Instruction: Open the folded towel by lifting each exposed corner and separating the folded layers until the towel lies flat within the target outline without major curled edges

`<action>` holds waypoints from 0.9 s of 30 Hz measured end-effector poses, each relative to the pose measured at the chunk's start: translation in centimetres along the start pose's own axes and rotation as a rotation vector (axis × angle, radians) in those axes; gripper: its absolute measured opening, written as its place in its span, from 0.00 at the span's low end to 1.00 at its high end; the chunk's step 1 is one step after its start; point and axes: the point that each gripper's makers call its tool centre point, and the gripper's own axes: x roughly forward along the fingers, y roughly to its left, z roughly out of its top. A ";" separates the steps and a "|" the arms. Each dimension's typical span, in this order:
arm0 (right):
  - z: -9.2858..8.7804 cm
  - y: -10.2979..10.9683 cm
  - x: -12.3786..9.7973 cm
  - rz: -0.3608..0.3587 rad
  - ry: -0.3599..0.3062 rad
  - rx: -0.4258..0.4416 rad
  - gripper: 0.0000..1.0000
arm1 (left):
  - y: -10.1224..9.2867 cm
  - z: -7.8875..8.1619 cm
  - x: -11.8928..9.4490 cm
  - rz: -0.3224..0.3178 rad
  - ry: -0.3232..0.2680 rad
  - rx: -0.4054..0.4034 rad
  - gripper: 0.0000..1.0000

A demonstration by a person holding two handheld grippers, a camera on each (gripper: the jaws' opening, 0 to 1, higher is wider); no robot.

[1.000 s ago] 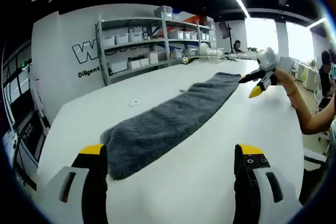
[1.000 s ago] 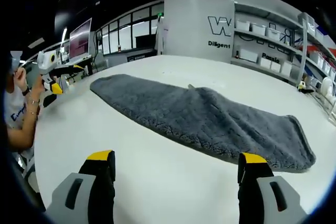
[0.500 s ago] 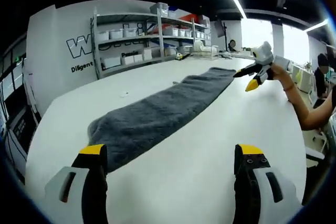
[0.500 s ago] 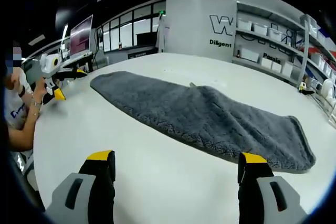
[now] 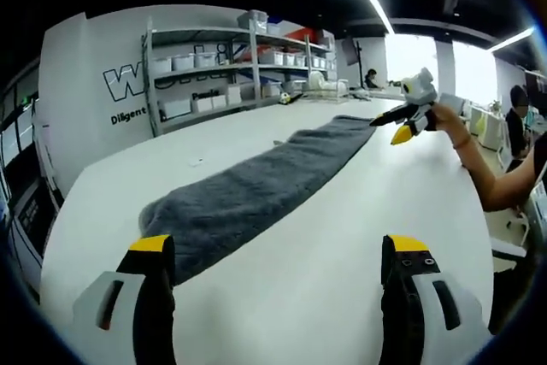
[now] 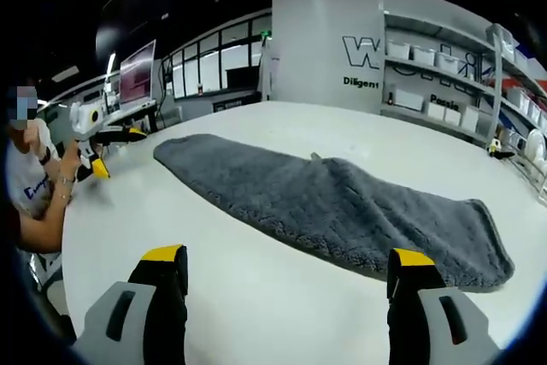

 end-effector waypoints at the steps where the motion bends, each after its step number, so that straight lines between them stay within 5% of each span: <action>1: 0.2 -0.1 -0.1 0.002 -0.006 -0.001 0.99 | 0.0 0.0 0.0 -0.001 -0.001 -0.001 0.99; 16: 2.7 -4.7 -2.5 -0.065 -0.029 -0.035 0.99 | -0.2 -0.3 -0.7 0.009 0.010 0.021 0.99; 21: 4.1 -8.9 -2.8 -0.148 -0.045 -0.050 0.99 | -0.1 -0.3 -1.0 0.012 0.011 0.022 0.99; 27: 5.5 -14.5 -2.8 -0.272 -0.066 -0.046 0.85 | -0.1 -0.5 -1.1 0.006 0.013 0.015 0.99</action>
